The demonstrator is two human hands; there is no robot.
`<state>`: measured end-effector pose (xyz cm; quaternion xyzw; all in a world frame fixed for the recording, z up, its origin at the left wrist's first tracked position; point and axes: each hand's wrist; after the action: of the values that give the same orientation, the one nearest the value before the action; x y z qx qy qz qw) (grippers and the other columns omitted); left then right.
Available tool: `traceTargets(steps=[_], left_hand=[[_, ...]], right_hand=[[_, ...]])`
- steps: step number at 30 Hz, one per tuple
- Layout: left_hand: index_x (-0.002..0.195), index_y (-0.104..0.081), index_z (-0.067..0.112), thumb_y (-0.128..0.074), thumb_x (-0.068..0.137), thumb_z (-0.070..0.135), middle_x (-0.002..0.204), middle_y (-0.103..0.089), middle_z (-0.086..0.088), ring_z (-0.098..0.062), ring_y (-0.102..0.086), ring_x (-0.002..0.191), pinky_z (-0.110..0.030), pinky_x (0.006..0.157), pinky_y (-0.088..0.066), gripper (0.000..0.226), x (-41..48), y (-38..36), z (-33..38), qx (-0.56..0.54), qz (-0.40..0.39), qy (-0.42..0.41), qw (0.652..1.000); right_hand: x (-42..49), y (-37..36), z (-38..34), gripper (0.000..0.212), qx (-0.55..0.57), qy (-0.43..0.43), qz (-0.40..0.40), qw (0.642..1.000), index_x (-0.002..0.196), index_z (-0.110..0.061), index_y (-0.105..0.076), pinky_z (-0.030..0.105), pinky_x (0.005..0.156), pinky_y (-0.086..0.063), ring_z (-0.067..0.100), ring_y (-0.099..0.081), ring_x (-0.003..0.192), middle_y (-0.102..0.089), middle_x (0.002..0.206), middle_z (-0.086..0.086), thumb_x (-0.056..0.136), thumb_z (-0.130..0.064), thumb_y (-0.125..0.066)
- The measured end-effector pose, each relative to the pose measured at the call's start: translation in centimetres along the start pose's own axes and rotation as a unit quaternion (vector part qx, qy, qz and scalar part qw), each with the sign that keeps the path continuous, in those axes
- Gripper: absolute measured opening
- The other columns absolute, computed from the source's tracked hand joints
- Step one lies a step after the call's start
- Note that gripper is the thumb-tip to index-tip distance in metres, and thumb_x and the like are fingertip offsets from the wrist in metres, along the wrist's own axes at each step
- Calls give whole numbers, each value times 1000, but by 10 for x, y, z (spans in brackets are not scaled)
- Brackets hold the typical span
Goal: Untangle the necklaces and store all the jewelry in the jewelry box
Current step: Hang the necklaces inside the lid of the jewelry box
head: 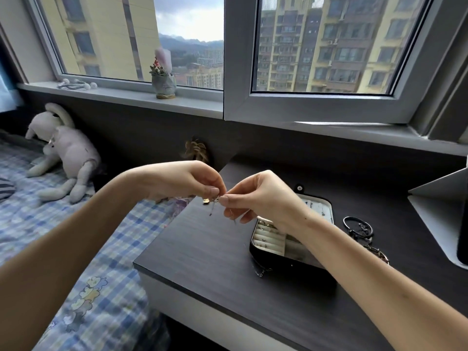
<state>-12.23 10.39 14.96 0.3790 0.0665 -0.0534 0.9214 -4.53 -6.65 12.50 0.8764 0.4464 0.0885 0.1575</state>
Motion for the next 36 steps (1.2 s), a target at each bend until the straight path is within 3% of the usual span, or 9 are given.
traceTargets(steps=[6, 9, 11, 15, 19, 24, 26, 30, 36], left_hand=[[87, -70, 20, -59, 91, 14, 74, -67, 12, 2, -59, 72, -18, 72, -43, 13, 0, 1, 4, 10, 27, 20, 999], [90, -70, 16, -57, 92, 11, 69, -67, 15, 4, -60, 67, -16, 68, -43, 14, 1, 3, 6, -4, 51, 3, 999], [98, -69, 12, -56, 93, 9, 75, -68, 11, 3, -61, 70, -14, 66, -45, 14, 1, 2, 5, -48, 55, -10, 997], [110, -64, 6, -66, 79, -5, 101, -72, -7, -16, -67, 96, -23, 82, -50, 32, 2, -6, -4, -183, 32, -42, 982], [104, -67, 4, -74, 73, 7, 95, -73, -10, -18, -68, 88, -23, 74, -51, 32, 8, -21, 0, -204, 101, -68, 971], [89, -72, 8, -75, 74, 6, 82, -74, -4, -12, -69, 79, -19, 74, -53, 15, 16, -28, 7, -195, 169, -96, 961], [85, -72, 8, -74, 75, 6, 75, -73, -2, -9, -68, 73, -13, 65, -50, 10, 16, -27, 11, -185, 177, -103, 961], [88, -71, 2, -72, 78, 5, 69, -71, 2, -3, -65, 64, -7, 56, -44, 10, 14, -23, 19, -150, 188, -110, 964], [85, -71, 8, -72, 80, 10, 72, -70, 4, 1, -64, 65, -8, 60, -45, 6, 15, -12, 28, -92, 189, -105, 972]], right_hand=[[2, 5, -13, 8, -63, -27, 2, 998, 79, -5, -75, 26, 61, -57, 13, -68, 64, -73, 71, 6, 78, -13, -76], [2, 6, -19, 4, -64, -27, 15, 997, 78, -4, -75, 22, 54, -53, 10, -62, 59, -71, 70, 8, 75, -8, -75], [2, 8, -23, 1, -44, -20, 27, 998, 75, -5, -74, 20, 52, -50, 8, -58, 56, -69, 67, 8, 75, -5, -73], [3, 13, -26, 6, 4, -16, 58, 998, 71, -8, -73, 18, 52, -48, 6, -56, 52, -65, 62, 6, 76, -6, -72], [2, 18, -24, 4, 25, -16, 77, 997, 72, -9, -74, 18, 51, -49, 7, -58, 52, -66, 63, 7, 76, -9, -76], [1, 26, -24, 8, 44, -10, 83, 996, 77, -6, -74, 20, 54, -47, 8, -55, 55, -64, 60, 3, 72, -11, -79], [1, 29, -25, 11, 37, -5, 86, 996, 78, -5, -75, 21, 56, -48, 10, -55, 58, -65, 66, 8, 72, -12, -80], [0, 34, -29, 10, -5, 16, 98, 995, 77, -4, -75, 18, 52, -47, 13, -54, 61, -66, 75, 18, 73, -12, -80], [1, 42, -31, 15, -76, 25, 111, 991, 72, -9, -74, 23, 59, -52, 13, -57, 63, -70, 74, 13, 69, -21, -82]])
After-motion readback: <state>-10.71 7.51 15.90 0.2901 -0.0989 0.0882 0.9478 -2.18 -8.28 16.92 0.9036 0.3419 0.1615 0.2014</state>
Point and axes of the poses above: each hand's wrist, its own x-axis towards the middle knuckle, its own y-axis out of the back of the hand, z = x × y
